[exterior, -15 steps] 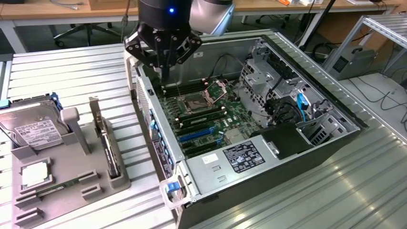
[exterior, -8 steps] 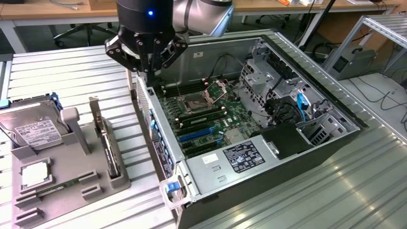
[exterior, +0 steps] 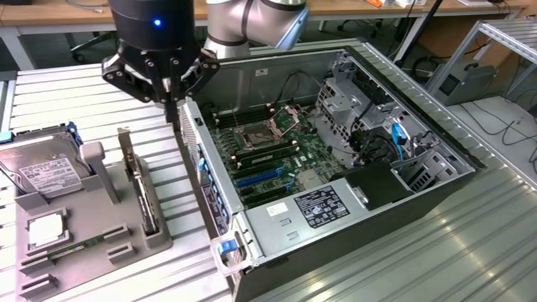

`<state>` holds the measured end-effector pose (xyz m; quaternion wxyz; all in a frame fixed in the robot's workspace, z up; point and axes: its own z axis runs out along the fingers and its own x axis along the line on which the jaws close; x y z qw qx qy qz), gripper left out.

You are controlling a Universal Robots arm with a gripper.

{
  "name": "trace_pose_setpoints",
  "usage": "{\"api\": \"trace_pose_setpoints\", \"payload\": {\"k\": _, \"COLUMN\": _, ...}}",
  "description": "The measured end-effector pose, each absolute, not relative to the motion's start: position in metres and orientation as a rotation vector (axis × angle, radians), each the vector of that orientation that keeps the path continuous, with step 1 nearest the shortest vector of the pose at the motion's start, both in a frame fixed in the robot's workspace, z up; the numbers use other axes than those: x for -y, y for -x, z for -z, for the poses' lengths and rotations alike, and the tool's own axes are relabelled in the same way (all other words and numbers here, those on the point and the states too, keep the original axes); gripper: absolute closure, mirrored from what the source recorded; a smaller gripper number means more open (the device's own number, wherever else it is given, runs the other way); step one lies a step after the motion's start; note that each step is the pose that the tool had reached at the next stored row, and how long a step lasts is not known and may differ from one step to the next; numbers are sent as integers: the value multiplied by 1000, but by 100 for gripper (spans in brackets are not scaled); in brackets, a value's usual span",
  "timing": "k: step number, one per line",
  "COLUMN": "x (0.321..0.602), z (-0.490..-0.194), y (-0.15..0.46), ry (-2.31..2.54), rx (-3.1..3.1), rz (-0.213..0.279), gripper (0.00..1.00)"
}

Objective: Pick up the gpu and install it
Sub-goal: 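Reach for the gpu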

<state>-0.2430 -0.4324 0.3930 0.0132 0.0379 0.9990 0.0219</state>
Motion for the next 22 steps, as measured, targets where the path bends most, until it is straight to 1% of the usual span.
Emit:
{"api": "trace_pose_setpoints", "payload": {"k": 13, "x": 443, "z": -390, "y": 299, "ry": -118, "rx": -3112, "rz": -68, "gripper": 89}}
{"api": "trace_pose_setpoints", "payload": {"k": 22, "x": 443, "z": -388, "y": 300, "ry": -118, "rx": -3113, "rz": -68, "gripper": 89}}
